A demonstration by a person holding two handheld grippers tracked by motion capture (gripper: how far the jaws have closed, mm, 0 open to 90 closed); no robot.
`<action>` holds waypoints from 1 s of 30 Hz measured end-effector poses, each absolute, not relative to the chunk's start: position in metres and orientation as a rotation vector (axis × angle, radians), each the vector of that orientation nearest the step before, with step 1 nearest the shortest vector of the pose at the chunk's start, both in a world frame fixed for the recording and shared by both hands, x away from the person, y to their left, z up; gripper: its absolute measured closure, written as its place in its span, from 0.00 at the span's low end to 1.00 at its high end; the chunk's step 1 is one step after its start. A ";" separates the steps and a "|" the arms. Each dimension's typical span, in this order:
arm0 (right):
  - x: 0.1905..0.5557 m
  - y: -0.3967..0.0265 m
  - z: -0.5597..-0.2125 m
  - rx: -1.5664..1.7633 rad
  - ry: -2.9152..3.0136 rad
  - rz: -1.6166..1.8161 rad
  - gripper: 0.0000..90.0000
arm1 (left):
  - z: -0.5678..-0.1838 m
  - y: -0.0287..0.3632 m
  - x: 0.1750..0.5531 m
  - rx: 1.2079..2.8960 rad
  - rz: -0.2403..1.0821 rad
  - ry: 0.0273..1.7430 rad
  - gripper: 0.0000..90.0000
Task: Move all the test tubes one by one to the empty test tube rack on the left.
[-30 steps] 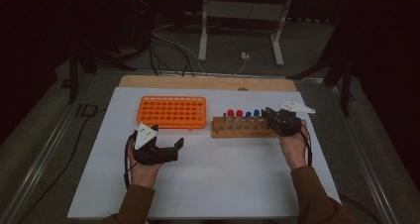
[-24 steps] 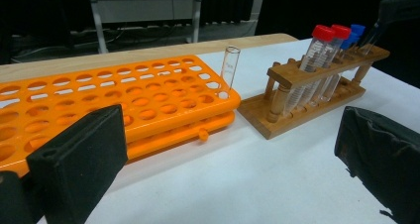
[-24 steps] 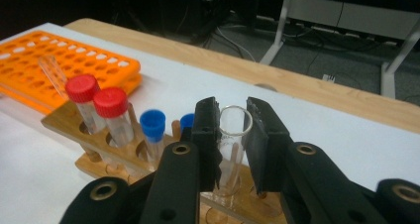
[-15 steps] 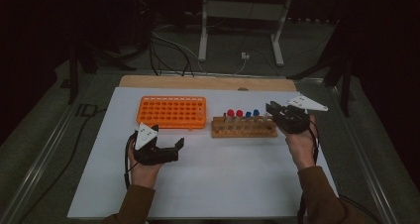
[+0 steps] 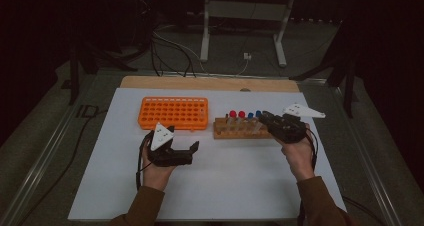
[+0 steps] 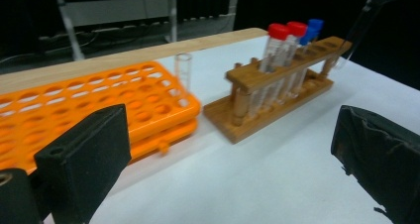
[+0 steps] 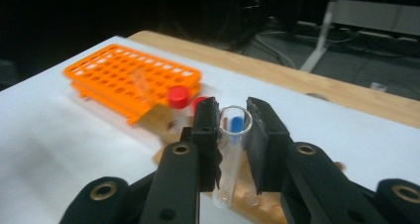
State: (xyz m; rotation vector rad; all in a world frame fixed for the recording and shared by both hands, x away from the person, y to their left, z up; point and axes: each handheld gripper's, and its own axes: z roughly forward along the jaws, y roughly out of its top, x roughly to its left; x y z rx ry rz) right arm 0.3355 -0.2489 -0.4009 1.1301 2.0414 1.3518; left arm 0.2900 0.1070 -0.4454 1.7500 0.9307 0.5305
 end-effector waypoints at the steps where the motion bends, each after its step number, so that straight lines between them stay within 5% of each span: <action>1: 0.334 -0.246 -0.401 1.123 2.052 1.354 0.85 | -0.444 0.104 0.290 1.751 0.530 0.920 0.03; 18: 0.320 -0.188 -0.408 0.989 2.227 1.401 0.85 | -0.441 0.031 0.303 1.883 0.497 0.769 0.20; 30: 0.316 -0.173 -0.410 0.962 2.267 1.419 0.85 | -0.445 0.018 0.307 1.894 0.425 0.708 0.70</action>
